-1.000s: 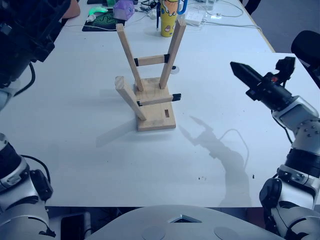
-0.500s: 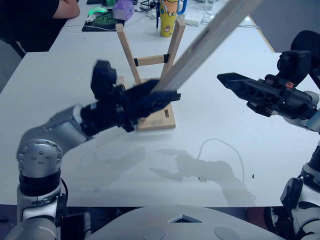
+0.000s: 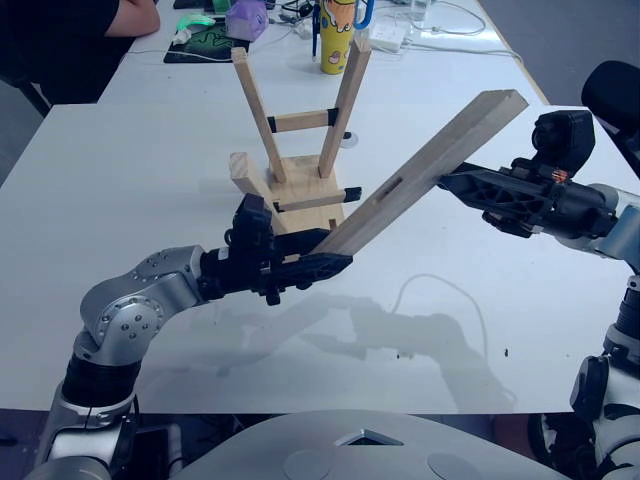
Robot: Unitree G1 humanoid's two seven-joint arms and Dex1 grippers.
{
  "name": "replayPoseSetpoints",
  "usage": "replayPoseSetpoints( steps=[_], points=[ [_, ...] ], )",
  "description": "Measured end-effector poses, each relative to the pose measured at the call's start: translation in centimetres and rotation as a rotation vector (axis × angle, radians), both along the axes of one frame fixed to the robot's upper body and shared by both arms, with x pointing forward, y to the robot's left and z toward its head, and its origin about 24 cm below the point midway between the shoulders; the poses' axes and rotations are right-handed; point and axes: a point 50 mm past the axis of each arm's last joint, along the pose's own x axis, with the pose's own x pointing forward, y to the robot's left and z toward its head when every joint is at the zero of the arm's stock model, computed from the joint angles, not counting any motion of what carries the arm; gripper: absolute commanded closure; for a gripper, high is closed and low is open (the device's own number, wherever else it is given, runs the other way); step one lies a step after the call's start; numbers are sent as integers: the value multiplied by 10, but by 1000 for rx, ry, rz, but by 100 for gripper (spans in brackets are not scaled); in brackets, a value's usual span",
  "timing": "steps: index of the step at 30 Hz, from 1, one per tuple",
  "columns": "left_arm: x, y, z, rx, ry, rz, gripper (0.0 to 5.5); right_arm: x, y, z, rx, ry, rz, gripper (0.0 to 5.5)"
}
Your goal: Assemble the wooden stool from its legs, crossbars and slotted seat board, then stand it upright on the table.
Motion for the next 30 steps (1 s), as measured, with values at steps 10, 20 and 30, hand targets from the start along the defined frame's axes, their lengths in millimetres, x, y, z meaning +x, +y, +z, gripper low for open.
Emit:
replayPoseSetpoints(
  steps=[10, 20, 30],
  points=[
    [-3, 5, -6, 37, 76, -44, 344, 5, -4, -6, -1, 1, 10, 243],
    [1, 7, -1, 31, 82, -119, 344, -1, 0, -8, 43, 57, 92, 243],
    [1, 8, -1, 43, 93, -130, 344, -2, 1, -9, 37, 61, 104, 290]
  ],
)
